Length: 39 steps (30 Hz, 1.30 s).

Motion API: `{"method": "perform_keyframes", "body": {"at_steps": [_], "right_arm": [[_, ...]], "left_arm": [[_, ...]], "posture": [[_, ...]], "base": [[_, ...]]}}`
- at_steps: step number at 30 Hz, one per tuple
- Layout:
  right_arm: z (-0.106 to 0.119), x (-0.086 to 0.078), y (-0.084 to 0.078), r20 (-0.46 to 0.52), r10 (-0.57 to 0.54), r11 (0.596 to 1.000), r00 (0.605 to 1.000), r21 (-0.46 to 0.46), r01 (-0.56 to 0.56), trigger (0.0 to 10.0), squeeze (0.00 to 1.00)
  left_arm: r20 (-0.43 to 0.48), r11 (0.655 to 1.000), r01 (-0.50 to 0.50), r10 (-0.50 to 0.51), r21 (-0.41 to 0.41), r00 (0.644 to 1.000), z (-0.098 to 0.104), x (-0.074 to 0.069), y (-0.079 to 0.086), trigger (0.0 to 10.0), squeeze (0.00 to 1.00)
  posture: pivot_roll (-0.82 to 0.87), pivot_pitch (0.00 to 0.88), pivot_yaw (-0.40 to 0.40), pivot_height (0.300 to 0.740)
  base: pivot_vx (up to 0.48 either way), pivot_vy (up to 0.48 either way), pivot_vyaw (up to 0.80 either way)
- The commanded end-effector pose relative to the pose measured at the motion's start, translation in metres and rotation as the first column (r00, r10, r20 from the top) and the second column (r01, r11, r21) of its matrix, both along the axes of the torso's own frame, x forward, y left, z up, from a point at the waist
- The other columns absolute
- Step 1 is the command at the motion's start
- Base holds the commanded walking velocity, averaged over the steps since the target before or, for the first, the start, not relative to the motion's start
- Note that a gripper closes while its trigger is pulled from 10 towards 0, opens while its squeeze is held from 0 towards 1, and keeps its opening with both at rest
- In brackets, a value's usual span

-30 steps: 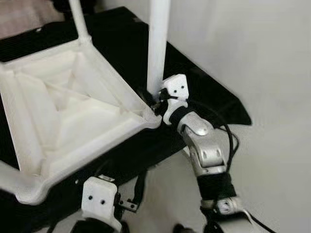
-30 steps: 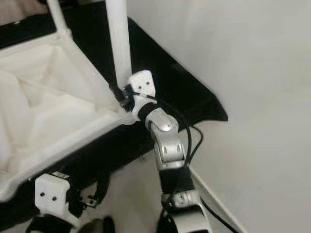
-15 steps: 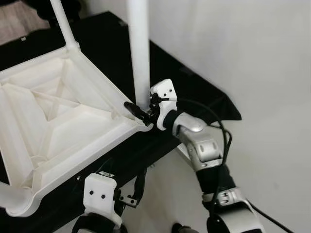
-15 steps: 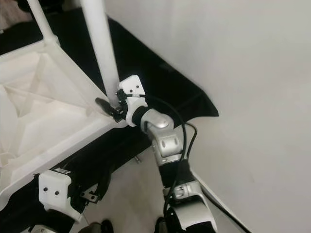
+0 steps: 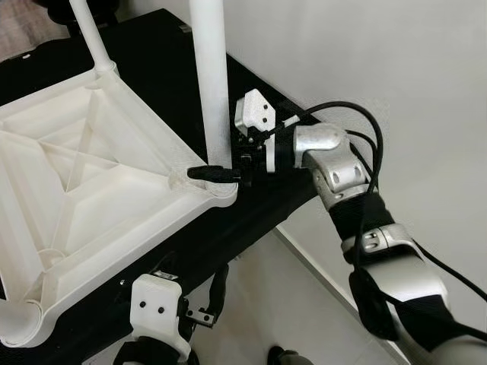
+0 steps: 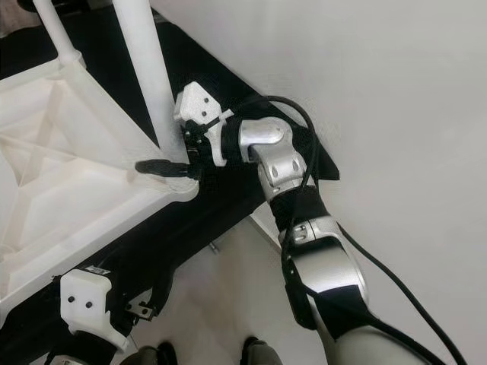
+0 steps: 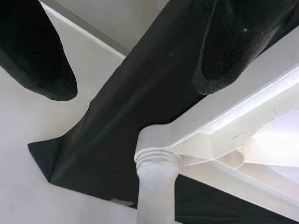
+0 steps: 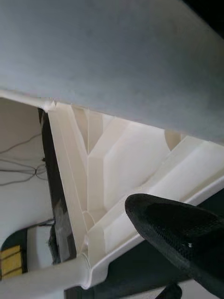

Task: Building children table

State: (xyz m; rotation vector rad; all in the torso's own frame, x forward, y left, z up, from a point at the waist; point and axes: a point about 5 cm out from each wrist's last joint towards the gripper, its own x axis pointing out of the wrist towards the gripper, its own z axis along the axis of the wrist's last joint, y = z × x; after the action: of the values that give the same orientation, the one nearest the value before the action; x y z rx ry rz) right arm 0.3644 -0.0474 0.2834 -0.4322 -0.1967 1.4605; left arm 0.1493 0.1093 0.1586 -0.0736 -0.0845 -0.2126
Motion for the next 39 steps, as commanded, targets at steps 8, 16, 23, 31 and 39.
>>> {"method": "perform_keyframes", "body": {"at_steps": [8,16,23,31,39], "right_arm": [[0.008,0.002,0.012,-0.061,0.095,0.995,0.994,0.010,-0.095,9.8,0.00],[0.007,0.003,0.011,-0.084,0.156,0.988,0.984,0.026,-0.154,0.0,0.00],[-0.002,0.008,0.005,-0.078,0.066,0.997,0.995,0.045,-0.062,0.0,0.00],[-0.084,-0.019,0.025,-0.317,-0.603,0.755,0.732,0.071,0.652,0.0,0.00],[-0.092,-0.040,0.056,-0.334,-0.623,0.720,0.708,0.109,0.685,0.0,0.00]], "left_arm": [[-0.028,1.000,-0.001,0.001,0.003,1.000,-0.001,-0.008,-0.002,10.0,0.00],[-0.032,1.000,-0.003,0.003,0.003,0.999,-0.001,-0.009,-0.002,10.0,0.00],[-0.031,1.000,0.000,0.000,0.000,1.000,-0.001,-0.009,-0.002,10.0,0.00],[-0.027,1.000,0.008,-0.008,-0.007,1.000,0.000,-0.005,-0.001,10.0,0.00],[-0.024,1.000,0.019,-0.020,-0.010,1.000,-0.003,0.002,-0.001,10.0,0.00]], "posture": [[0.08,0.270,-0.033,0.740],[0.08,0.272,-0.031,0.740],[0.06,0.274,-0.026,0.740],[0.01,0.294,-0.013,0.740],[0.00,0.254,-0.008,0.740]], "base": [[0.000,0.000,0.00],[0.000,0.000,0.00],[0.000,0.000,0.00],[0.000,0.000,0.00],[0.000,0.000,0.00]]}}
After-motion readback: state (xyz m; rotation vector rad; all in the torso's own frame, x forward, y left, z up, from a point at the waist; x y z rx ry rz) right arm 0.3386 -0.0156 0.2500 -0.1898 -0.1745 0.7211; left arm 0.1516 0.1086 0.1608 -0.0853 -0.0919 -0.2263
